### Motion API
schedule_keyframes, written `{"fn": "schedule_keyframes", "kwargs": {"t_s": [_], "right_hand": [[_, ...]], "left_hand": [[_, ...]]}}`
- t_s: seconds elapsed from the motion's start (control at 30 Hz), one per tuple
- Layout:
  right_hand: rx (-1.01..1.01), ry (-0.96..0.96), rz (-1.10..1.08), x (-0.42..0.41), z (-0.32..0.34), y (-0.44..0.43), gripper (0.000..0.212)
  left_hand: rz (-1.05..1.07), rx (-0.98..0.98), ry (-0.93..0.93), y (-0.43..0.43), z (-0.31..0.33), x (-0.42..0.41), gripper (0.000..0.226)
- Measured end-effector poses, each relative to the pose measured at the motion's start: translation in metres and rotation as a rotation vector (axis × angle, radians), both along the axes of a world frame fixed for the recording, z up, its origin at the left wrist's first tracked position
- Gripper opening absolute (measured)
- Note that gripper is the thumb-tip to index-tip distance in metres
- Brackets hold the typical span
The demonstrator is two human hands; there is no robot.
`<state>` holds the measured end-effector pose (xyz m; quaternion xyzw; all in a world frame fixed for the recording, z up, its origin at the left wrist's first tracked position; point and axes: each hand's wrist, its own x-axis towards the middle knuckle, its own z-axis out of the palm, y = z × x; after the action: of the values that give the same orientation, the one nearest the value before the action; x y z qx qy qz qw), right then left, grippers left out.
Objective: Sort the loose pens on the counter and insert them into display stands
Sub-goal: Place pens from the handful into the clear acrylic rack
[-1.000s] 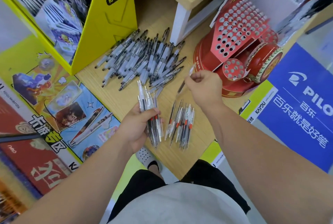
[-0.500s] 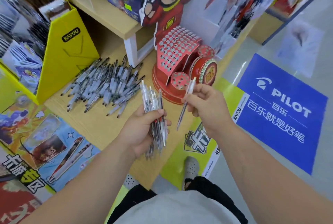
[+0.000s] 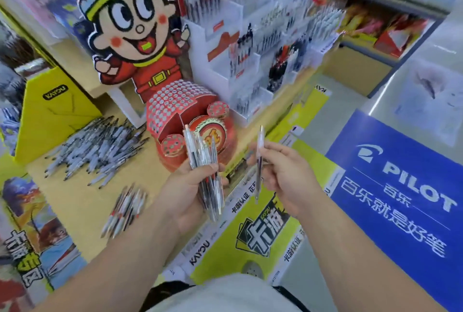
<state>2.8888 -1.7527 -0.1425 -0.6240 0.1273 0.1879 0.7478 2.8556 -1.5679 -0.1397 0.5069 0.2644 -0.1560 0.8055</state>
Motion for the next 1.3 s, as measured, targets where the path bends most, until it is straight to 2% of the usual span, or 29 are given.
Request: {"fn": "schedule_keyframes", "kwargs": {"t_s": [0.23, 0.3, 0.37, 0.5, 0.63, 0.77, 0.87, 1.13, 1.23, 1.3], "right_hand": [[-0.071, -0.084, -0.047, 0.019, 0.033, -0.079, 0.026], [-0.119, -0.094, -0.065, 0.030, 0.037, -0.092, 0.031], [-0.170, -0.112, -0.059, 0.047, 0.040, -0.098, 0.033], [-0.283, -0.225, -0.020, 0.092, 0.049, -0.102, 0.033], [-0.317, -0.339, 0.024, 0.148, 0.068, -0.102, 0.030], [-0.248, -0.390, 0.129, 0.200, 0.096, -0.101, 0.017], [-0.193, -0.463, 0.117, 0.234, 0.111, -0.105, 0.010], [-0.059, -0.458, 0.013, 0.314, 0.110, -0.103, 0.013], [0.054, -0.382, 0.075, 0.351, 0.108, -0.102, 0.011], [0.056, -0.369, 0.172, 0.378, 0.109, -0.104, 0.019]], "left_hand": [[-0.006, -0.050, -0.028, -0.072, 0.035, 0.038, 0.012], [-0.019, -0.079, -0.016, -0.085, 0.041, 0.052, 0.021], [-0.010, -0.115, -0.017, -0.092, 0.047, 0.070, 0.029], [0.015, -0.161, -0.058, -0.097, 0.057, 0.108, 0.012], [0.073, -0.149, -0.112, -0.092, 0.067, 0.154, 0.024], [0.109, -0.151, -0.134, -0.082, 0.078, 0.203, 0.029], [0.104, -0.151, -0.145, -0.084, 0.091, 0.238, 0.024], [0.195, -0.173, -0.205, -0.095, 0.092, 0.291, 0.025], [0.307, -0.164, -0.213, -0.108, 0.087, 0.308, 0.025], [0.397, -0.159, -0.207, -0.117, 0.088, 0.318, 0.027]]}}
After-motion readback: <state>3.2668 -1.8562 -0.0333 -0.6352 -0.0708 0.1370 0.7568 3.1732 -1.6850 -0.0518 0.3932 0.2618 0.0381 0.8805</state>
